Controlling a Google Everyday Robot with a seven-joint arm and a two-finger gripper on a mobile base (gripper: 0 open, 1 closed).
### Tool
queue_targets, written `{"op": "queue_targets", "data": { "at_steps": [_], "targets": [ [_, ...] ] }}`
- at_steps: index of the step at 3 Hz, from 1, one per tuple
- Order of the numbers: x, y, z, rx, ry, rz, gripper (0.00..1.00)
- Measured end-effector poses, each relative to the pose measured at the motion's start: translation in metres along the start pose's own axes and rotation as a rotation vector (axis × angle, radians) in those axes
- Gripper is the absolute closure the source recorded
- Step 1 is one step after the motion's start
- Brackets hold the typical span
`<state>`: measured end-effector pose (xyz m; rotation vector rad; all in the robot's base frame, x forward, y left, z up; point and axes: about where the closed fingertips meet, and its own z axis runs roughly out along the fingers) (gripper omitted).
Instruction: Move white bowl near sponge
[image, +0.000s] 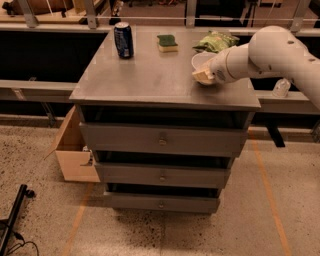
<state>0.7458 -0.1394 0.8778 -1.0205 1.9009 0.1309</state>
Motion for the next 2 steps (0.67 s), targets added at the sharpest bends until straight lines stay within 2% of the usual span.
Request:
{"op": "queue_targets", "data": {
  "at_steps": [1,2],
  "targets": [
    [0.004,-0.015,0.009,-0.058,0.036,-0.09,1.0],
    [-0.008,-0.04,0.006,-0.07,0.038,-0.156,1.0]
  ]
}}
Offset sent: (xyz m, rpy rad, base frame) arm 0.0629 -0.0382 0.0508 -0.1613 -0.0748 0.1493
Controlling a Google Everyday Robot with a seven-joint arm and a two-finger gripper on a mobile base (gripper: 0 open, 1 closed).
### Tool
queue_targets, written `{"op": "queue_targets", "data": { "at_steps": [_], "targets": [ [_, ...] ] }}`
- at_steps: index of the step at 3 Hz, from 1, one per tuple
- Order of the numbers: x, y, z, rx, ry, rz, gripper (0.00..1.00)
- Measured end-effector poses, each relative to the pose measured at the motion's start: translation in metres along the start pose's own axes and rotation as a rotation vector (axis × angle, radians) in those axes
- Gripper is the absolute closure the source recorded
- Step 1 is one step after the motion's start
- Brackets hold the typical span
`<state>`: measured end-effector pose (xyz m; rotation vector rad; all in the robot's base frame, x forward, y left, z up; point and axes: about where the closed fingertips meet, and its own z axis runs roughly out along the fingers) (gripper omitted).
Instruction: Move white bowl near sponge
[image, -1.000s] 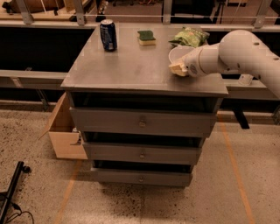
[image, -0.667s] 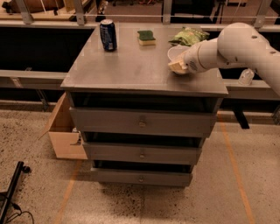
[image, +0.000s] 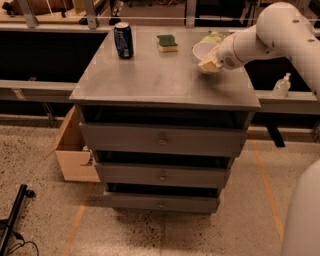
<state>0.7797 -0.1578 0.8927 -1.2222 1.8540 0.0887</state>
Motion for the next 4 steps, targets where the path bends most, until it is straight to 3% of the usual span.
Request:
{"op": "queue_targets", "data": {
  "at_steps": [2,4],
  "targets": [
    [-0.038,-0.03,0.019,0.069,-0.068,-0.099,1.0],
    [-0.062,-0.038,0.055,0.111,-0.095,-0.145,1.0]
  ]
}}
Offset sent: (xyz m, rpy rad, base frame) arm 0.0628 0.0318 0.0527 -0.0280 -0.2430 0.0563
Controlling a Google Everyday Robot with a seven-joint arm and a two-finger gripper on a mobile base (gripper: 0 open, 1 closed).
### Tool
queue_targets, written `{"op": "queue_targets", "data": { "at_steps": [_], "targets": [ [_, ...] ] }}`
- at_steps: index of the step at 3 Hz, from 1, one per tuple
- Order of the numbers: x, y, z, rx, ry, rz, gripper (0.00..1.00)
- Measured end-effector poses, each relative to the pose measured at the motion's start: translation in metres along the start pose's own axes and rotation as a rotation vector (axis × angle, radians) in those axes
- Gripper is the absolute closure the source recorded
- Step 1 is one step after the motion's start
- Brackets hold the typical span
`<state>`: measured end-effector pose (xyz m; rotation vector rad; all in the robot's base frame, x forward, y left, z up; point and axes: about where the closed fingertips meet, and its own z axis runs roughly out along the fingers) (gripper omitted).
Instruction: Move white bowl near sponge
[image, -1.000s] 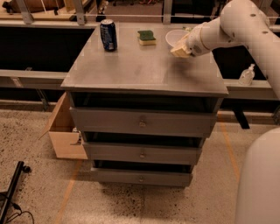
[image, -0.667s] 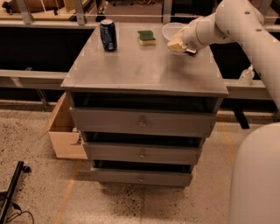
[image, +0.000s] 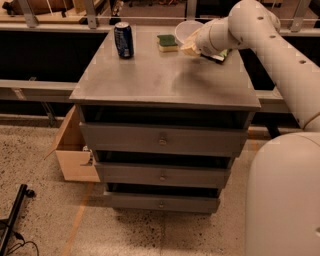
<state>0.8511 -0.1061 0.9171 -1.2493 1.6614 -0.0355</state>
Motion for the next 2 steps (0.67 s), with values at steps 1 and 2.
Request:
{"op": "queue_targets", "data": {
  "at_steps": [1,2],
  "targets": [
    [-0.002,-0.003,0.019,0.014,0.007,-0.011,1.0],
    [0.003,-0.008,0.035,0.023,0.026,-0.014,0.82]
  ]
}}
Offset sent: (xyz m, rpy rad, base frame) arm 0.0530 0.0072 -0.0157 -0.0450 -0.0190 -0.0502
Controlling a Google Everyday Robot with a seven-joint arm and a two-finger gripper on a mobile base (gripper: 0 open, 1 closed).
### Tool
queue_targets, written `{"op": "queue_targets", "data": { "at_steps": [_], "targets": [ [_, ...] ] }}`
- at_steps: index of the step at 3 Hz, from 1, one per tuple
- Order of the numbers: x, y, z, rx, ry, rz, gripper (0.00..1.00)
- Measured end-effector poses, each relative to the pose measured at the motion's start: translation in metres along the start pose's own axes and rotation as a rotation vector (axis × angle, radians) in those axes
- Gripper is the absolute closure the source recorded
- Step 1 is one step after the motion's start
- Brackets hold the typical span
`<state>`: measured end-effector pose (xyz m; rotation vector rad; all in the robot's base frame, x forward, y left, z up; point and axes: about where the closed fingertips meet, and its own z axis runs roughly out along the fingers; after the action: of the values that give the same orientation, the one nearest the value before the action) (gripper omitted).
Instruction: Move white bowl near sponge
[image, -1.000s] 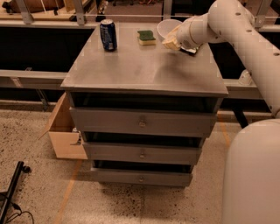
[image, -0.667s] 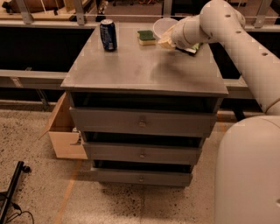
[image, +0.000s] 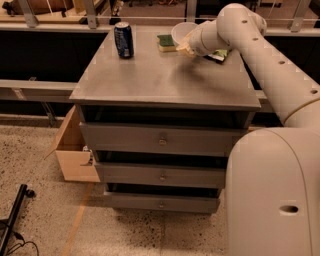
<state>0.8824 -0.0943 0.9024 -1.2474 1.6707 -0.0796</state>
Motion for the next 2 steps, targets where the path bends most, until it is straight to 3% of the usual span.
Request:
{"op": "queue_targets", "data": {
  "at_steps": [2],
  "targets": [
    [0.0008,-0.001,0.0198,-0.004,0.008,0.01,0.35]
  ]
}}
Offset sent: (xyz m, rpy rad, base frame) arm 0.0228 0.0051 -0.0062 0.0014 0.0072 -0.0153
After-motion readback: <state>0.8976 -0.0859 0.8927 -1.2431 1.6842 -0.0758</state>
